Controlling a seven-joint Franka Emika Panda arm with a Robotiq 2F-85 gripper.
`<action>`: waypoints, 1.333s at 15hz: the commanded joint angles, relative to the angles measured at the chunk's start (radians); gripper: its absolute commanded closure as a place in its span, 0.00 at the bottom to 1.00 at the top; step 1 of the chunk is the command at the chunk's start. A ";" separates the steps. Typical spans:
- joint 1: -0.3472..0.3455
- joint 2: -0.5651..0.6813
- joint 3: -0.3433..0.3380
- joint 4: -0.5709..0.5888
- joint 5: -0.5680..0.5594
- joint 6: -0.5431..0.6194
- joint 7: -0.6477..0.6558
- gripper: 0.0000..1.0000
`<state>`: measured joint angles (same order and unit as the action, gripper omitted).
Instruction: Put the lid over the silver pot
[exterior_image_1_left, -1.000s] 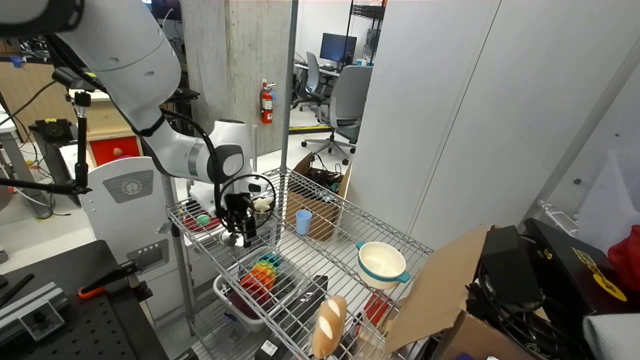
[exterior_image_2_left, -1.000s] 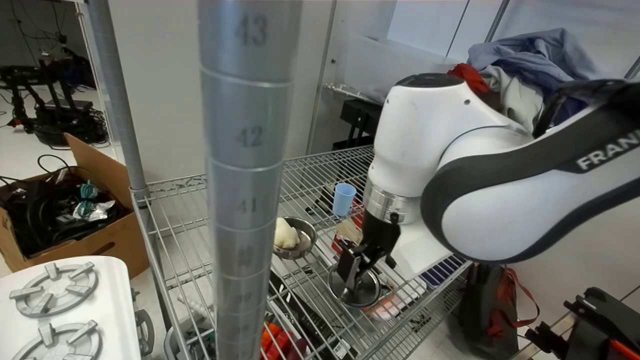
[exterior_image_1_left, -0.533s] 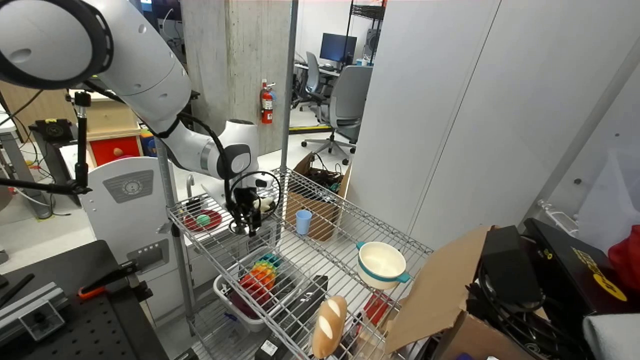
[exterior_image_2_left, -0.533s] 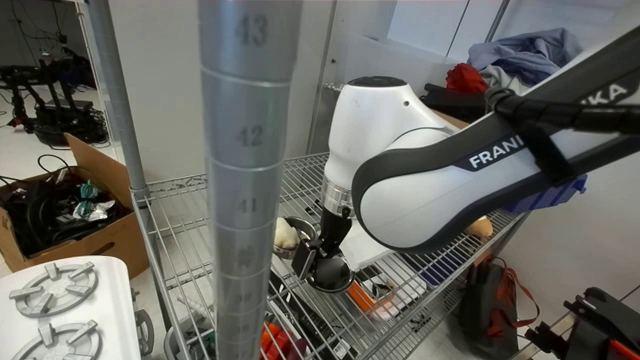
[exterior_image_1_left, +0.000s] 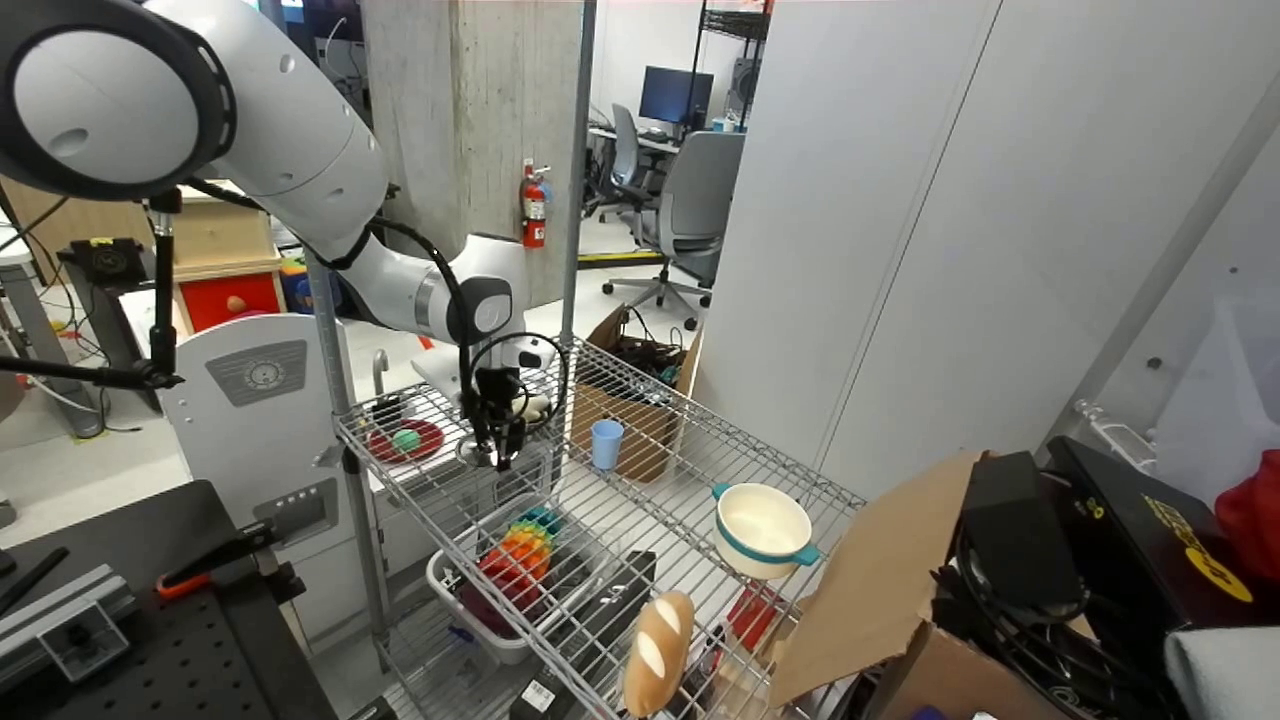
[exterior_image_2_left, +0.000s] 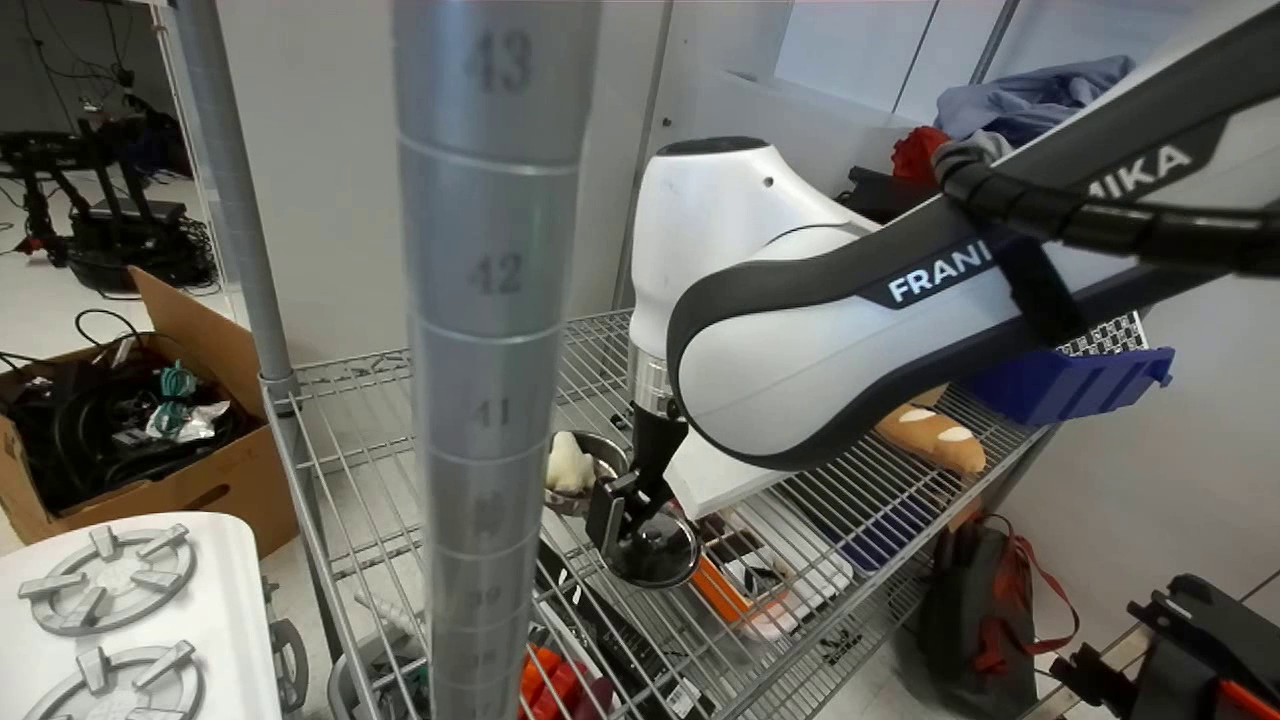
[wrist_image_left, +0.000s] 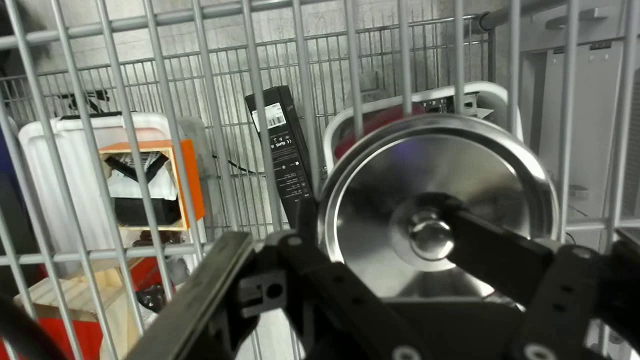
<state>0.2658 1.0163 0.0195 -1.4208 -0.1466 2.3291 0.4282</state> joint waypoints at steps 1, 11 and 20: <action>0.041 0.051 -0.017 0.073 0.022 -0.056 -0.012 0.59; 0.062 -0.057 -0.012 0.011 0.014 -0.114 -0.052 0.59; 0.090 -0.039 -0.046 0.140 0.001 -0.212 0.005 0.59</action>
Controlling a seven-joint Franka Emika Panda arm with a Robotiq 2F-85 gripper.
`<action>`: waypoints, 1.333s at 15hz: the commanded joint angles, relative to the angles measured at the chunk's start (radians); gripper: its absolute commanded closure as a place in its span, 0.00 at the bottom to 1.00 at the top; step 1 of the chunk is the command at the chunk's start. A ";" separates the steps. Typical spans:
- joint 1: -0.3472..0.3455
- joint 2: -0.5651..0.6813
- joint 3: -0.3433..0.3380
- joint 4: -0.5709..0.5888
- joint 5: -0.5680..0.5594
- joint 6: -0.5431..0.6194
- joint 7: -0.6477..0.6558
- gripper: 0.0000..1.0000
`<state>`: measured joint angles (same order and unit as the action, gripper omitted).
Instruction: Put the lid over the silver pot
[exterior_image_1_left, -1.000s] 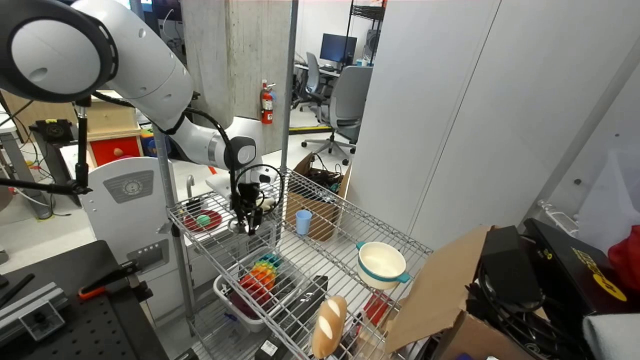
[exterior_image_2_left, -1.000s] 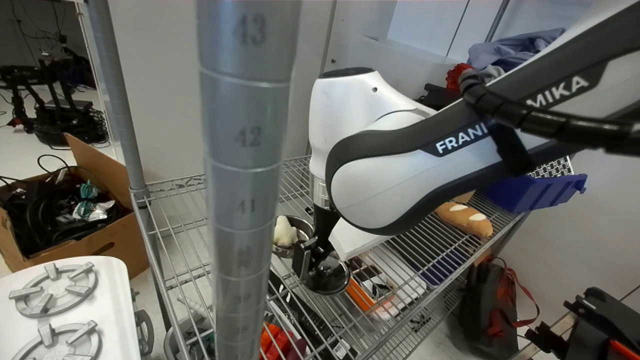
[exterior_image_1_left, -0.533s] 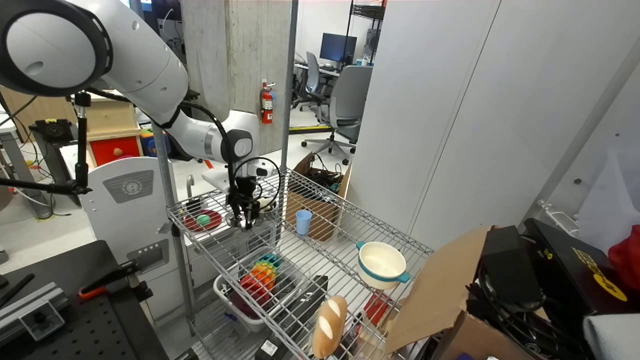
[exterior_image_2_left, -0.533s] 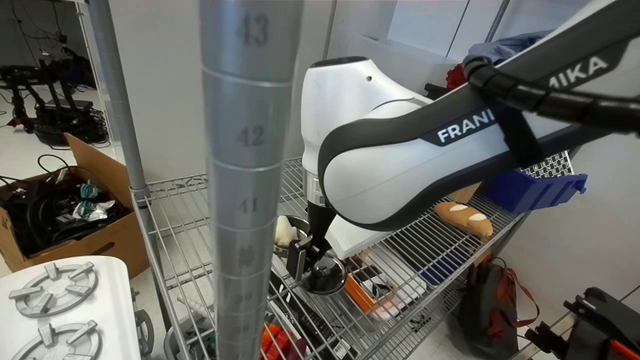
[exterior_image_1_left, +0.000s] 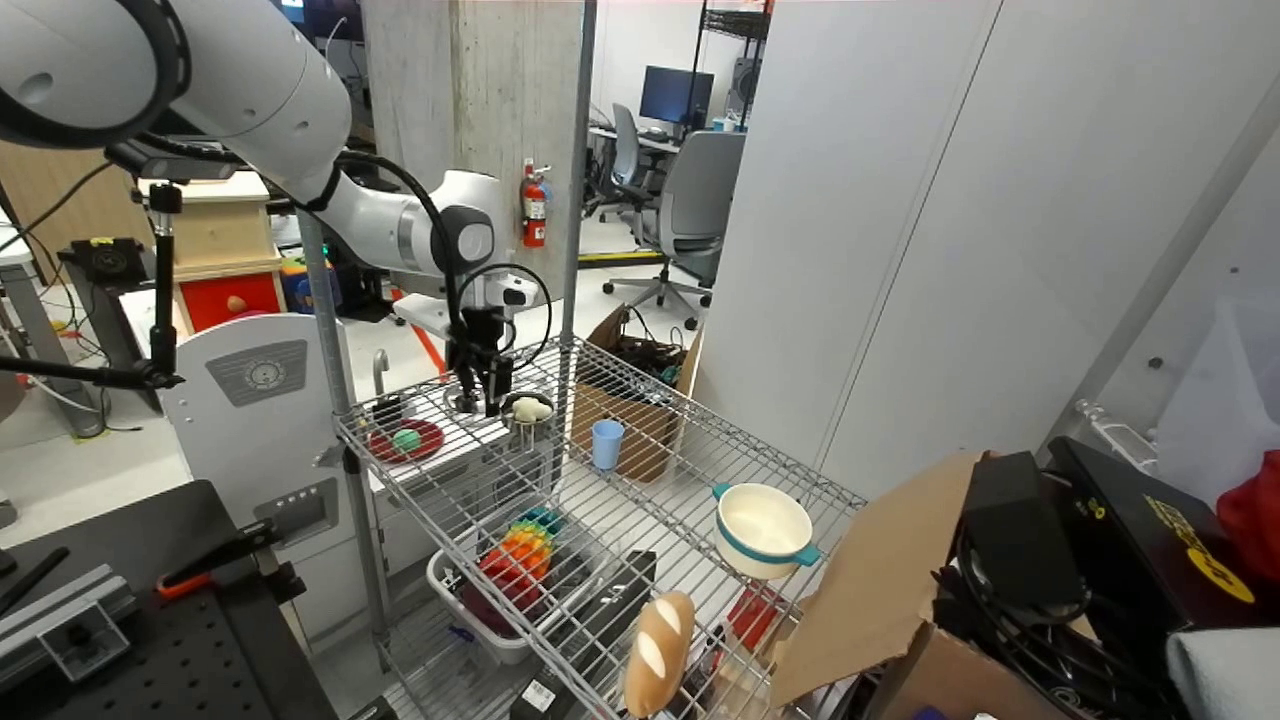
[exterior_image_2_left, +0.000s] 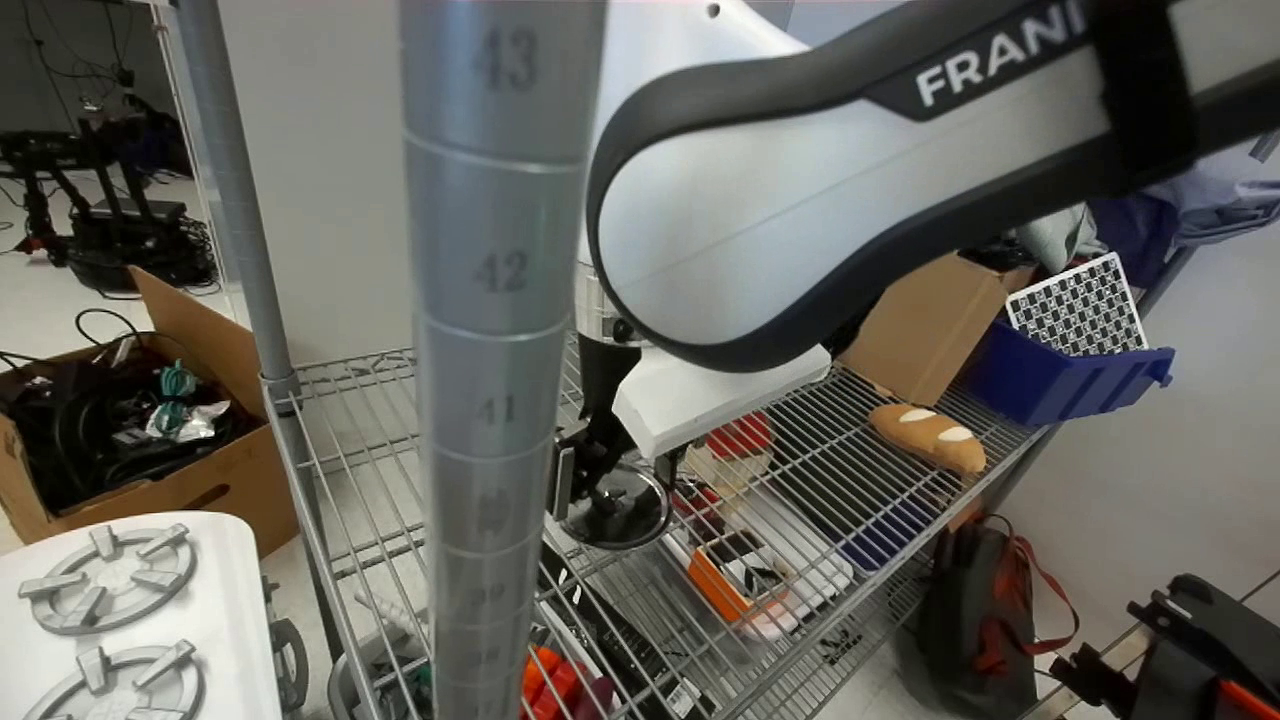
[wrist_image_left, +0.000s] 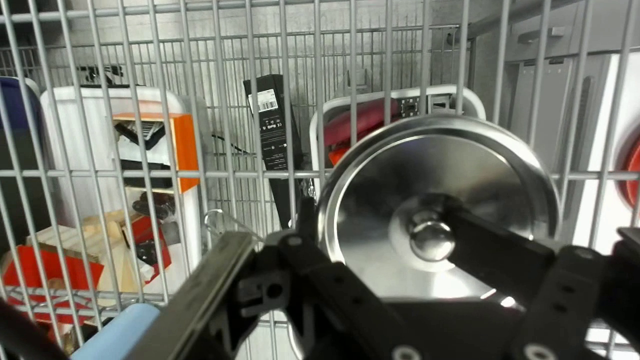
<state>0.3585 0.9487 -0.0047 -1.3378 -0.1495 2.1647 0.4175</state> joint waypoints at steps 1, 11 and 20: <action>-0.005 0.043 -0.033 0.076 -0.002 -0.051 0.021 0.59; -0.027 0.201 -0.080 0.287 -0.002 -0.042 0.036 0.59; -0.018 0.287 -0.086 0.444 0.003 -0.071 0.052 0.59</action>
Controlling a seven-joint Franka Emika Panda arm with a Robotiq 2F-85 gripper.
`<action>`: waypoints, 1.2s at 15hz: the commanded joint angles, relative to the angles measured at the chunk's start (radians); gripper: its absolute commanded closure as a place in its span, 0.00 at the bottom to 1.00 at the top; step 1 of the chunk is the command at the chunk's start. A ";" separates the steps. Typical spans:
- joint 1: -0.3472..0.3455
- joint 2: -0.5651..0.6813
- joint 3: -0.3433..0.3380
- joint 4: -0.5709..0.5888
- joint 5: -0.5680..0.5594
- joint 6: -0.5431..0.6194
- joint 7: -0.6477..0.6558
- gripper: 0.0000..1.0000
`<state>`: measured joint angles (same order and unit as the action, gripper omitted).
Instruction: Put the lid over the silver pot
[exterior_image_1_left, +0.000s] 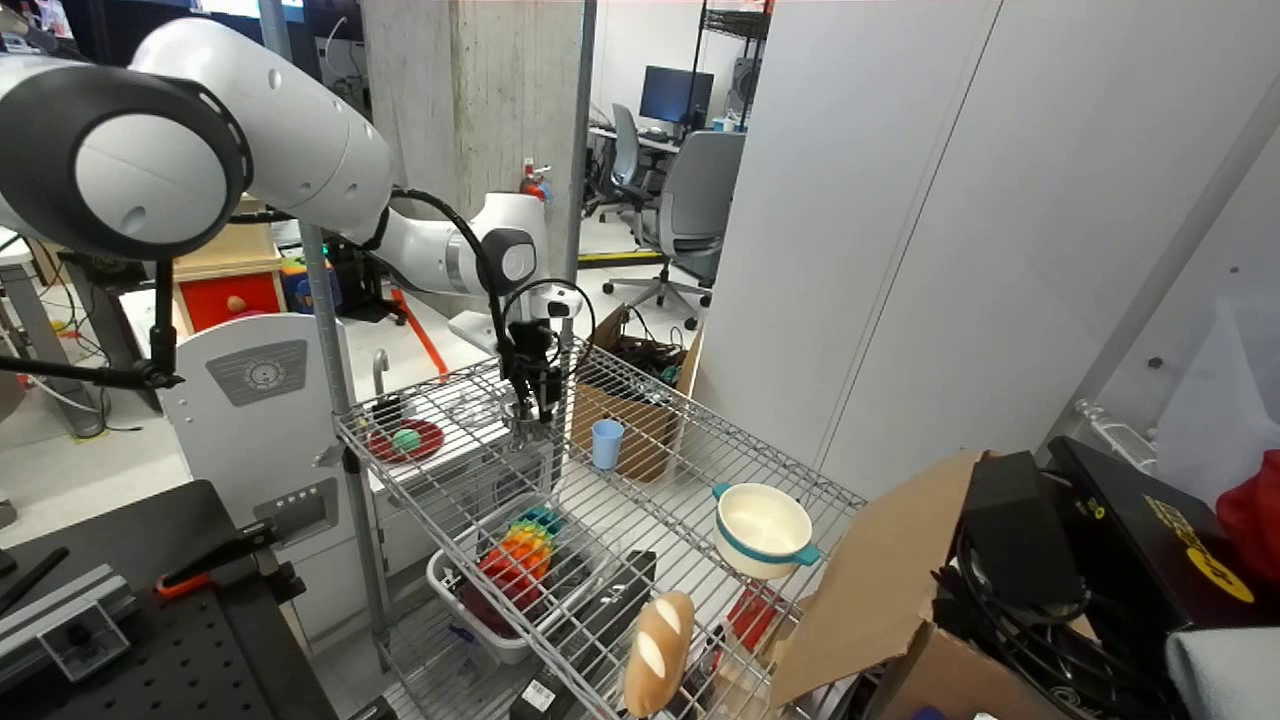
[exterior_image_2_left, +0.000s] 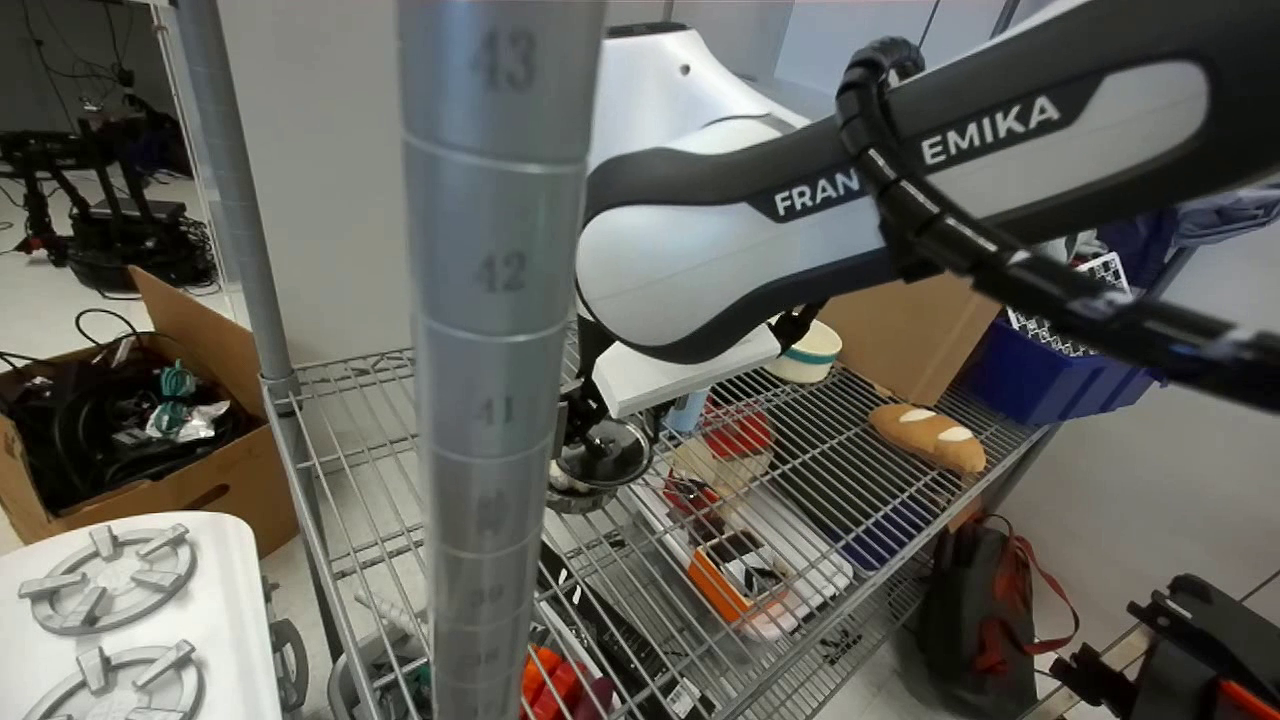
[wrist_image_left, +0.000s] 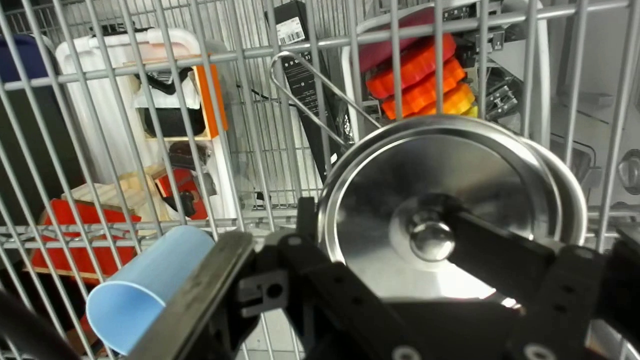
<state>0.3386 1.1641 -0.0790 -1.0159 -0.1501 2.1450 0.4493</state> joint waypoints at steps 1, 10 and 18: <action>-0.002 0.093 -0.011 0.155 0.007 -0.064 0.024 0.59; 0.014 0.180 0.004 0.312 0.013 -0.123 0.023 0.59; 0.008 0.222 0.003 0.386 0.008 -0.172 0.021 0.00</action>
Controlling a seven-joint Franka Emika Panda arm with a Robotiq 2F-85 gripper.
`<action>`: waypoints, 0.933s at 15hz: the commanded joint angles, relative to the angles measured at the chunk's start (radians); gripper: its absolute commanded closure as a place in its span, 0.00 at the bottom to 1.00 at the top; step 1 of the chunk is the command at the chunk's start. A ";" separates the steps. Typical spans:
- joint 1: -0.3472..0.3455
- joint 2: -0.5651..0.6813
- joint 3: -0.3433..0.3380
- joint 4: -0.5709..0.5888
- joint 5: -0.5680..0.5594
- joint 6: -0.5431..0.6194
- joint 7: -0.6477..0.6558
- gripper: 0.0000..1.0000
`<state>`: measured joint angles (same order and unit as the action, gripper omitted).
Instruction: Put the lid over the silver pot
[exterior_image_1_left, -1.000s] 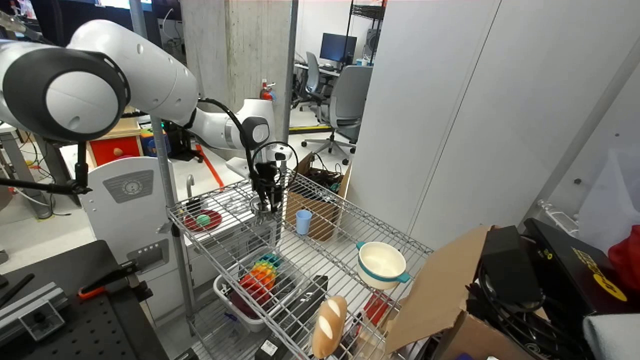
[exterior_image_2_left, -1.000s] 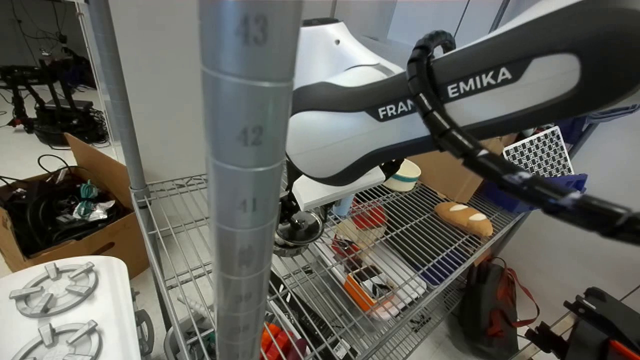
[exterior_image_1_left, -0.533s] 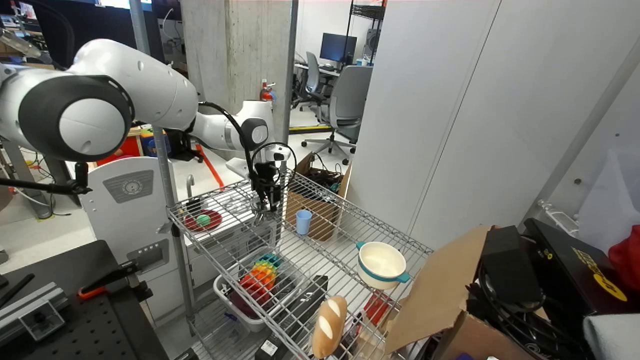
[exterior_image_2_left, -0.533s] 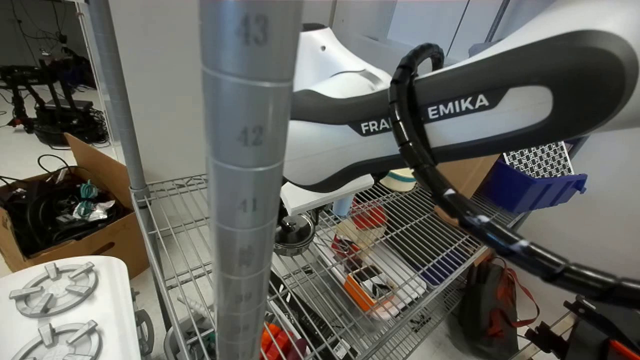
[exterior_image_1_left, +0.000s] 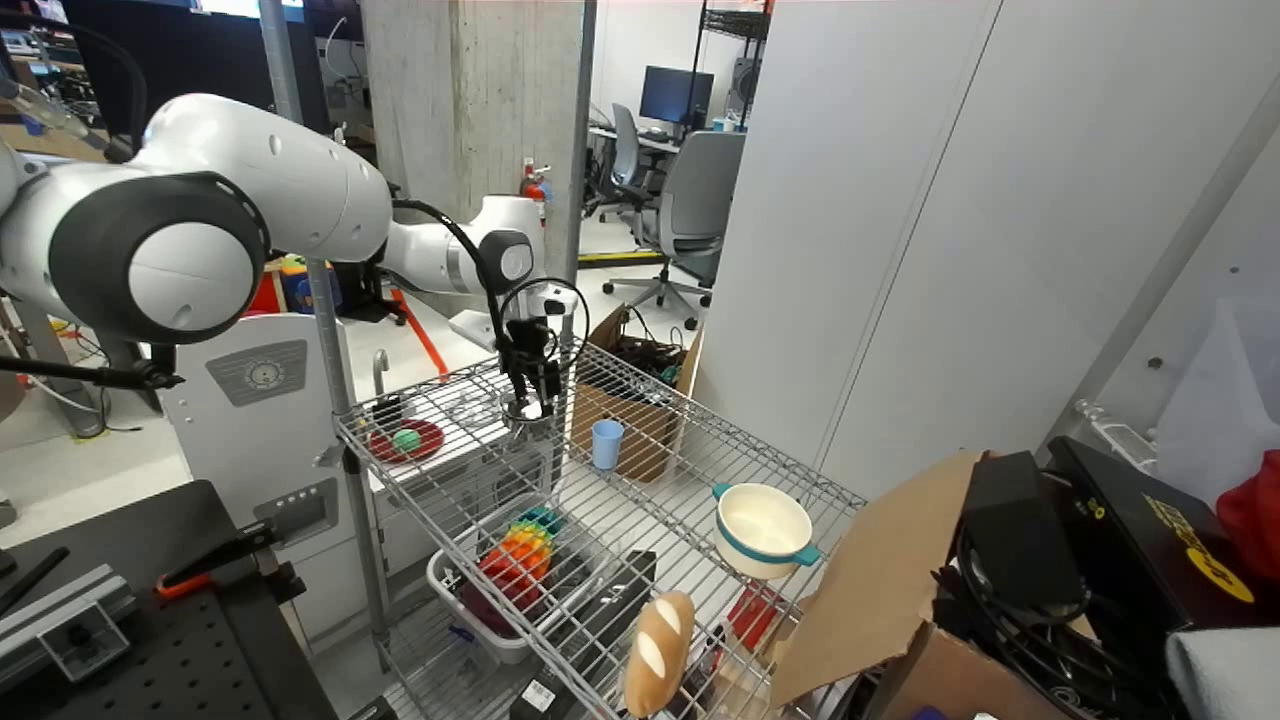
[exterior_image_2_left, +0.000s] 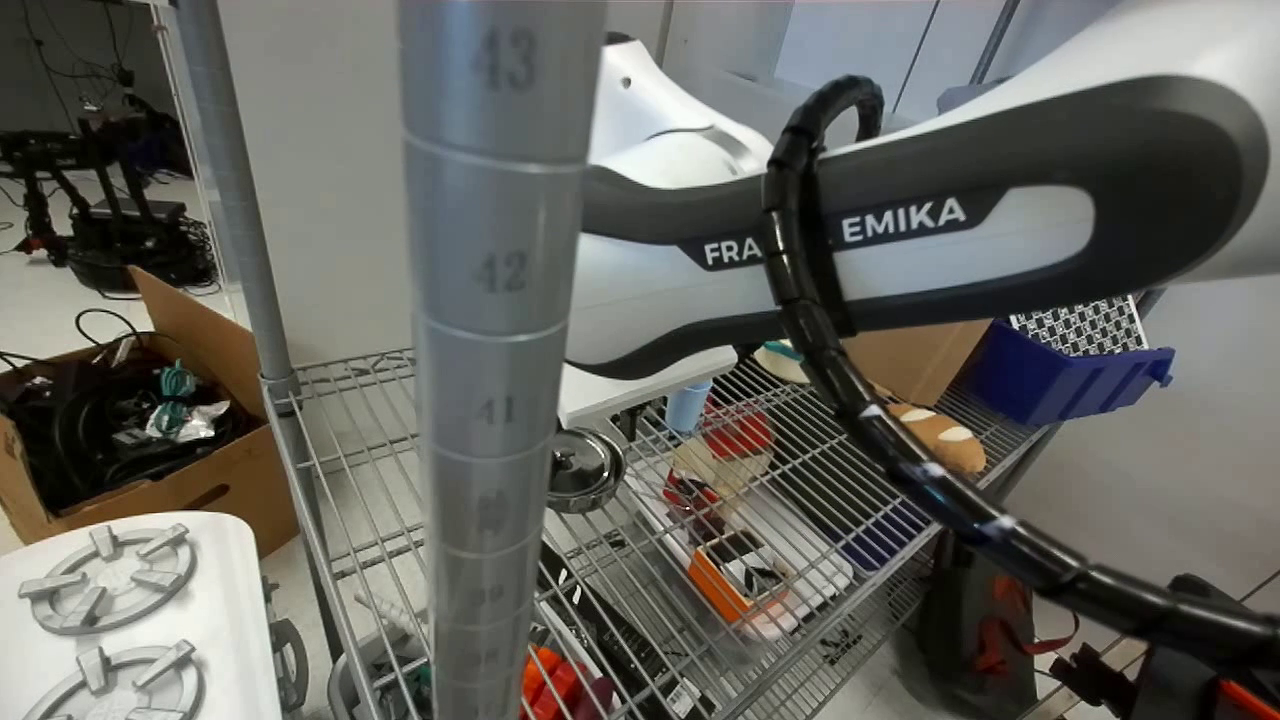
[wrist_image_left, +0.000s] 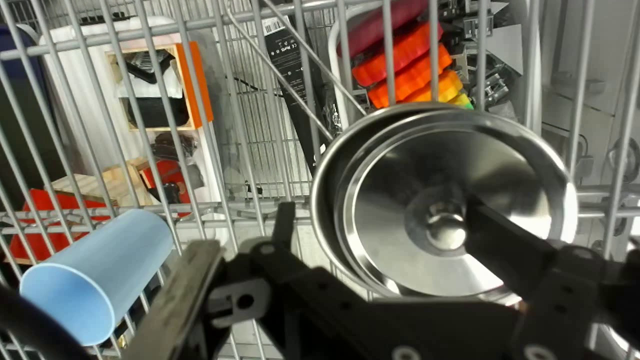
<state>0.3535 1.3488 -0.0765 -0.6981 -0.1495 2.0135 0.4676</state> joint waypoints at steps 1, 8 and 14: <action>-0.010 0.034 0.003 0.065 0.009 -0.044 0.000 0.00; 0.002 -0.046 0.029 0.014 0.017 -0.086 0.000 0.00; 0.012 -0.074 0.048 0.011 0.003 -0.109 0.000 0.00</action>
<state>0.3656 1.2742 -0.0280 -0.6877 -0.1460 1.9032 0.4675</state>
